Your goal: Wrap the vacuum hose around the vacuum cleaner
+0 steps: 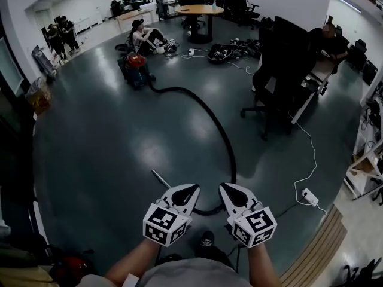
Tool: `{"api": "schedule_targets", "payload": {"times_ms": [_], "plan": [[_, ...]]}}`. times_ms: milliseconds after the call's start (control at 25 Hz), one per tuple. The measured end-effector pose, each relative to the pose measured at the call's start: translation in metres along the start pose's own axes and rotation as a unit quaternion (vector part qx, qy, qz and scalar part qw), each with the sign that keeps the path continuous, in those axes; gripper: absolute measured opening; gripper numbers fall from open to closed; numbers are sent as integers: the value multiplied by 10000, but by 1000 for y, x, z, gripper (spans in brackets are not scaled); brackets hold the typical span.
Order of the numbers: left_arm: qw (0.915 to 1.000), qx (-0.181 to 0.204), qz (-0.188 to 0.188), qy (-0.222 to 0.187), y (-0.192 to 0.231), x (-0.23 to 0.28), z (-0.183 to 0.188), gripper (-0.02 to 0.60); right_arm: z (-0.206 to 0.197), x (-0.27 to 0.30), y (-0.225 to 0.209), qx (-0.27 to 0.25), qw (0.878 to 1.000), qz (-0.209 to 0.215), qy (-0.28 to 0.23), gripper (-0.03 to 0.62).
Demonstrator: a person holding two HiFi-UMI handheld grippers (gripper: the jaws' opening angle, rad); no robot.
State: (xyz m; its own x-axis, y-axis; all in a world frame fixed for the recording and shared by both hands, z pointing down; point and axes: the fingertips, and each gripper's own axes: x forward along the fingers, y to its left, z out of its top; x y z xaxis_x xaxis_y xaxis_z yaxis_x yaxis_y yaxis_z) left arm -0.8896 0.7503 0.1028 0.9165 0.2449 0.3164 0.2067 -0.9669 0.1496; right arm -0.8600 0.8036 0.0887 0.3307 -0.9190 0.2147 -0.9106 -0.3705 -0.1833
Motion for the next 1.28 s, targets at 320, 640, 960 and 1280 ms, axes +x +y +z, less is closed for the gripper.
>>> {"api": "schedule_targets", "payload": {"times_ms": [320, 640, 960, 1280], "plan": [[9993, -9, 301, 201, 34, 25, -4, 8, -2, 43, -26, 1, 9992, 372, 166, 3], [9993, 134, 50, 353, 101, 28, -14, 8, -16, 107, -14, -1, 9987, 237, 453, 3], [9958, 127, -590, 684, 202, 50, -57, 8, -59, 206, -10, 118, 9949, -320, 953, 3], [9855, 245, -1148, 1224, 267, 111, -163, 8, -176, 286, -36, 133, 9829, -357, 1803, 5]]}}
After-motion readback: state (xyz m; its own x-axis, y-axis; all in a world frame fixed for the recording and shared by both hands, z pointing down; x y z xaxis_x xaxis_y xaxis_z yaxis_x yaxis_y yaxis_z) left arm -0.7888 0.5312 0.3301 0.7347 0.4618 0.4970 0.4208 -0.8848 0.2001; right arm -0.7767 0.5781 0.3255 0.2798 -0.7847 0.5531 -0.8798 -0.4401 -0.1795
